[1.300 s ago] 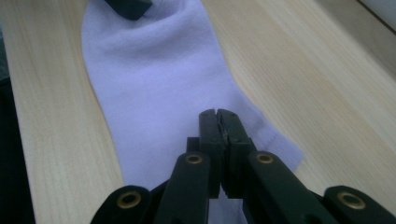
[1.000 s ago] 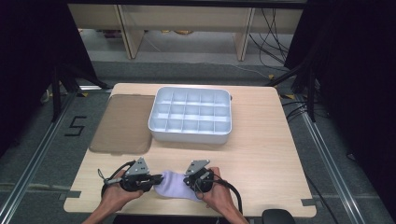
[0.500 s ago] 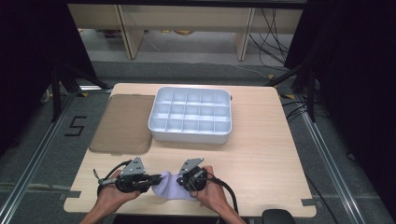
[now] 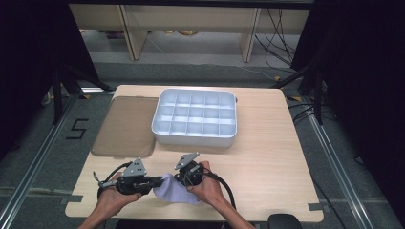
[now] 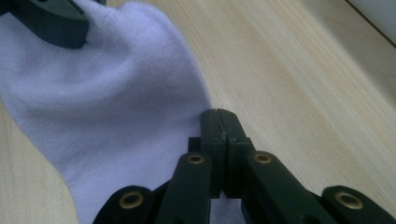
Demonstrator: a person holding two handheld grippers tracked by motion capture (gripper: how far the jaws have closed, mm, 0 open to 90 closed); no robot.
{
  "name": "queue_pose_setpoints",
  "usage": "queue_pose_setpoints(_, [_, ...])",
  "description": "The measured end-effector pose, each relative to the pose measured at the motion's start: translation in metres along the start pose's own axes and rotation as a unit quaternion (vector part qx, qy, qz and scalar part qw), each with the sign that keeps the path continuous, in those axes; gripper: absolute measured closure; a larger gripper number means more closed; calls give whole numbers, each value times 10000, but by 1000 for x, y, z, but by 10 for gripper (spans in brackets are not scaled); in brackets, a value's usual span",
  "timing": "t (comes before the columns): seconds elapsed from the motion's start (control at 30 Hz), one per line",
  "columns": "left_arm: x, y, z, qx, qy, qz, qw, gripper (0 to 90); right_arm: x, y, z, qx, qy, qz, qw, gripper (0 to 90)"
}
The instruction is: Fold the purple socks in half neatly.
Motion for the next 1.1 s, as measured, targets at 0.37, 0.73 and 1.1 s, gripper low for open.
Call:
queue_pose_setpoints(0.37, [-1,9,1,-5,118,-83,9999,848,12,44,-2,102,-42,-219,9997,900])
queue_pose_setpoints(0.73, [-15,-2,-13,-38,67,-114,9999,847,51,59,-6,80,-240,26,9997,900])
queue_pose_setpoints(1.1, [-26,-40,-24,138,158,98,9997,846,52,57,-10,75,-173,-55,9998,900])
Point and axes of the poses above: each handheld gripper's, and its own axes: y roughly backward along the jaws, x roughly out of its underside, z roughly to its left, the point moved 4 cm from there along -y, roughly forward along the jaws, and after that the axes turned 1 degree about -x, right-handed, at the moved point
